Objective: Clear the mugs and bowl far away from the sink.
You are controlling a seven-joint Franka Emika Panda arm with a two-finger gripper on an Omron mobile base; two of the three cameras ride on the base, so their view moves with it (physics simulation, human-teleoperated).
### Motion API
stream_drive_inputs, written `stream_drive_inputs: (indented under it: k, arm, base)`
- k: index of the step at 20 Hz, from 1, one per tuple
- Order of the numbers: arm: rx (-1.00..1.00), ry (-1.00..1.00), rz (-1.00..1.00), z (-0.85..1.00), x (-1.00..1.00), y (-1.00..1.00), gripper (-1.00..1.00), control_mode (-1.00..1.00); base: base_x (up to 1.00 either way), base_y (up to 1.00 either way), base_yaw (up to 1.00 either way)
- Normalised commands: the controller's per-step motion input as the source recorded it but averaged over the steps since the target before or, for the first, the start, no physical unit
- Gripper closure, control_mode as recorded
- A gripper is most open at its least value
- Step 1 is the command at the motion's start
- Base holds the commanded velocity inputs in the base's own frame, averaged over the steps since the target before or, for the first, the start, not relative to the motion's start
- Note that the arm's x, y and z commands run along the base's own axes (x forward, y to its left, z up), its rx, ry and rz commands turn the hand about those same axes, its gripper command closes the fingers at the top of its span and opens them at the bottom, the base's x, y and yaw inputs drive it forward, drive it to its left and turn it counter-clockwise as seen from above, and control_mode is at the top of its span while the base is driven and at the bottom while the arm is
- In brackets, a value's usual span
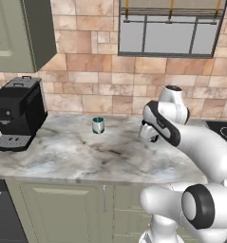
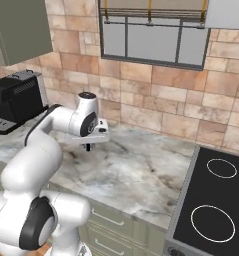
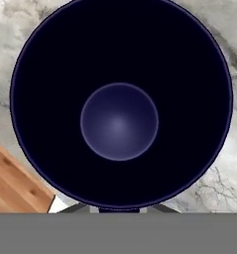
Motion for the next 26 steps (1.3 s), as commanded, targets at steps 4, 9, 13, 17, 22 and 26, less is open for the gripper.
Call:
stream_drive_inputs:
  k: [4,9,13,17,22,26]
  arm:
    - [0.0,0.0,0.05,-0.29,0.1,0.0,1.0,-1.0]
    - [0.0,0.0,0.01,-0.28,0.09,0.0,1.0,-1.0]
    - [0.0,0.0,0.01,-0.23,0.11,0.0,1.0,-1.0]
    - [0.0,0.0,0.0,-0.25,0.13,0.0,1.0,-1.0]
    - [-0.03,0.0,0.0,-0.23,0.35,0.0,1.0,-1.0]
    - [0.0,0.0,0.0,-0.15,0.32,0.0,1.0,-1.0]
  base:
    - [0.0,0.0,0.0]
    - [0.0,0.0,0.0]
    - [0.0,0.0,0.0]
    - [0.0,0.0,0.0]
    - [0.0,0.0,0.0]
    - [0.0,0.0,0.0]
